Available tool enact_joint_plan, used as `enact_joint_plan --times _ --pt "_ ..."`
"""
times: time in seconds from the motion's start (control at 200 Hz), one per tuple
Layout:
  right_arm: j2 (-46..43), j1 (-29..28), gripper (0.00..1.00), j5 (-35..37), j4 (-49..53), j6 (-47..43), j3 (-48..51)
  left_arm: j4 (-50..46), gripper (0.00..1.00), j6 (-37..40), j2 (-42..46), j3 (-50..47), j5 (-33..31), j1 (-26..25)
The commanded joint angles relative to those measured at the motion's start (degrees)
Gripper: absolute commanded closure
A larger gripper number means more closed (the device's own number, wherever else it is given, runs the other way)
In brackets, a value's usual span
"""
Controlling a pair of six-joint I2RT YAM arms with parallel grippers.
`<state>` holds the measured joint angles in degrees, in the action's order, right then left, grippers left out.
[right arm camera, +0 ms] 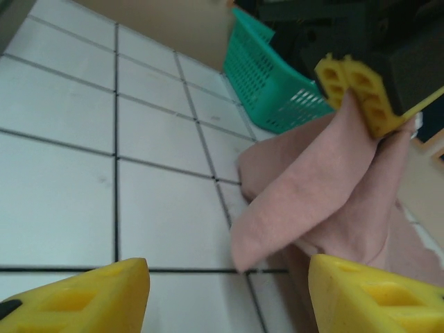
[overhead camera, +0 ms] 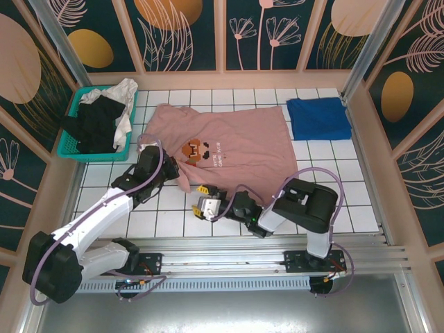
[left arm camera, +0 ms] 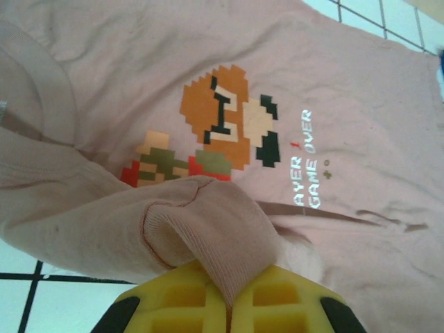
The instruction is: Fold and stack the t-shirts
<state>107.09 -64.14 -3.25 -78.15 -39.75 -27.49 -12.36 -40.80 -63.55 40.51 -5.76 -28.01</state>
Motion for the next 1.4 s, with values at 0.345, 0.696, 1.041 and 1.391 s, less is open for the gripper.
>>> enact_joint_plan --times 0.345,0.696,1.041,1.391 --pt "5.5 0.3 0.38 3.9 16.1 7.8 -14.0 1.7 1.0 -0.1 0.5 1.5 3.1 0.8" --pt "7.5 1.4 0.45 8.4 19.7 8.7 -17.1 1.9 1.0 -0.1 0.7 1.3 3.6 1.2" --pt "3.0 1.9 0.79 4.4 23.7 11.0 -18.4 1.9 1.0 0.0 1.1 1.0 3.3 1.3" --pt "-15.8 -1.6 1.0 -12.0 72.1 17.1 -27.7 -3.5 0.37 2.3 4.9 2.0 -7.2 1.6"
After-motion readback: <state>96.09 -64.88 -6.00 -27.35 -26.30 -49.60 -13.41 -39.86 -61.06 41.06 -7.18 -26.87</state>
